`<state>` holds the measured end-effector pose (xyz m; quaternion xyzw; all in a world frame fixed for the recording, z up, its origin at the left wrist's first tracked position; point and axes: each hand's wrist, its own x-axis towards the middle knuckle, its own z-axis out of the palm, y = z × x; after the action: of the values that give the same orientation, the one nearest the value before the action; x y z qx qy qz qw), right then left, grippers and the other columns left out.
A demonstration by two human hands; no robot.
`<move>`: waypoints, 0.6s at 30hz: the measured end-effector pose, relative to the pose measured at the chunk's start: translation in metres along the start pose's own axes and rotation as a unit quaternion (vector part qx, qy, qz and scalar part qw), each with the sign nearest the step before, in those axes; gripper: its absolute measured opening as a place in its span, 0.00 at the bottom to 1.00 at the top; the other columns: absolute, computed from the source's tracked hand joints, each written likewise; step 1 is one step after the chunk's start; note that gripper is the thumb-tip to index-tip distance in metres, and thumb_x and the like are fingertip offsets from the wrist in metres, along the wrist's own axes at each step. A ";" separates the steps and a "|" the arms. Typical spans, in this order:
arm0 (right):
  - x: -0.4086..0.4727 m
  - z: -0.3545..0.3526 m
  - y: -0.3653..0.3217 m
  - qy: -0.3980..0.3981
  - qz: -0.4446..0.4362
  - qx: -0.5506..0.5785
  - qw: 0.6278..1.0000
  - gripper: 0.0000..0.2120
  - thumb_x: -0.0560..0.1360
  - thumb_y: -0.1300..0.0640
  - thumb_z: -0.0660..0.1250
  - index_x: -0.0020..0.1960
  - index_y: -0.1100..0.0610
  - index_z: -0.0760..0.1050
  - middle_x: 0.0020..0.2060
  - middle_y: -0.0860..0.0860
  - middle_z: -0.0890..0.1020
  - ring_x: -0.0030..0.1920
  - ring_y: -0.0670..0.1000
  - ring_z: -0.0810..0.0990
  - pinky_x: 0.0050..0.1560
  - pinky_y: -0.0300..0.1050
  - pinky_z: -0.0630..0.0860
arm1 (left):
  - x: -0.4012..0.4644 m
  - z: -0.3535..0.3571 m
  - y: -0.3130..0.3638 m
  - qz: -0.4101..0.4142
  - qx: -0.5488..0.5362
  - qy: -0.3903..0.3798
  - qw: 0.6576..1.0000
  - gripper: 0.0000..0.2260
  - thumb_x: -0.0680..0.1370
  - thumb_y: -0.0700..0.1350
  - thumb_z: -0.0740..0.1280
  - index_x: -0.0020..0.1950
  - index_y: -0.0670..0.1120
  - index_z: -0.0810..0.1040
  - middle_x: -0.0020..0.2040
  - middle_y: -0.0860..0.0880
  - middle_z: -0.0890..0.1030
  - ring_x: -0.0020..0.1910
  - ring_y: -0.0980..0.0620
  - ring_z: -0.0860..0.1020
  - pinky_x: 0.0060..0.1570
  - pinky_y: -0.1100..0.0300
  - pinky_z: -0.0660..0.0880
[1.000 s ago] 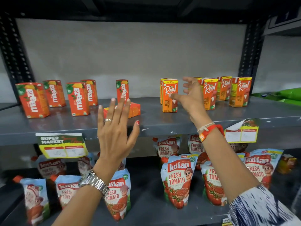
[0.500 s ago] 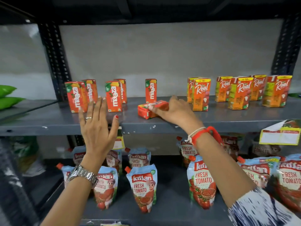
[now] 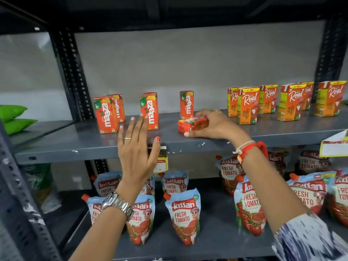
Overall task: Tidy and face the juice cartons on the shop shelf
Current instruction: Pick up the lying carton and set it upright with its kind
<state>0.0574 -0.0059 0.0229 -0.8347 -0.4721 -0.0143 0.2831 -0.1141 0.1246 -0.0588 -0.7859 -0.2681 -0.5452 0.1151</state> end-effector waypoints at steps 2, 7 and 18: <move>0.004 -0.006 0.003 -0.015 -0.014 -0.018 1.000 0.43 0.61 0.33 0.71 0.72 0.45 0.63 0.70 0.53 0.66 0.71 0.57 0.64 0.69 0.55 0.65 | -0.001 -0.001 -0.006 0.017 -0.011 -0.003 1.000 0.26 0.78 0.54 0.52 0.73 0.43 0.64 0.73 0.47 0.67 0.74 0.49 0.62 0.73 0.47 0.55; 0.014 -0.005 0.002 -0.056 -0.025 -0.022 0.998 0.47 0.56 0.27 0.69 0.71 0.41 0.63 0.71 0.50 0.67 0.71 0.56 0.65 0.70 0.55 0.64 | -0.004 0.001 -0.011 0.035 -0.002 -0.011 0.999 0.26 0.78 0.54 0.53 0.72 0.42 0.66 0.72 0.47 0.67 0.73 0.49 0.63 0.74 0.48 0.54; 0.020 -0.004 0.004 0.053 0.001 0.220 0.974 0.28 0.62 0.34 0.70 0.58 0.47 0.77 0.56 0.50 0.80 0.55 0.52 0.78 0.52 0.46 0.76 | -0.005 0.000 -0.008 0.030 -0.002 -0.006 1.000 0.26 0.78 0.54 0.53 0.72 0.43 0.66 0.72 0.47 0.69 0.73 0.48 0.64 0.73 0.47 0.55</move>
<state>0.0723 0.0067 0.0302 -0.7506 -0.4469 0.0466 0.4845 -0.1197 0.1303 -0.0646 -0.7970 -0.2441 -0.5372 0.1286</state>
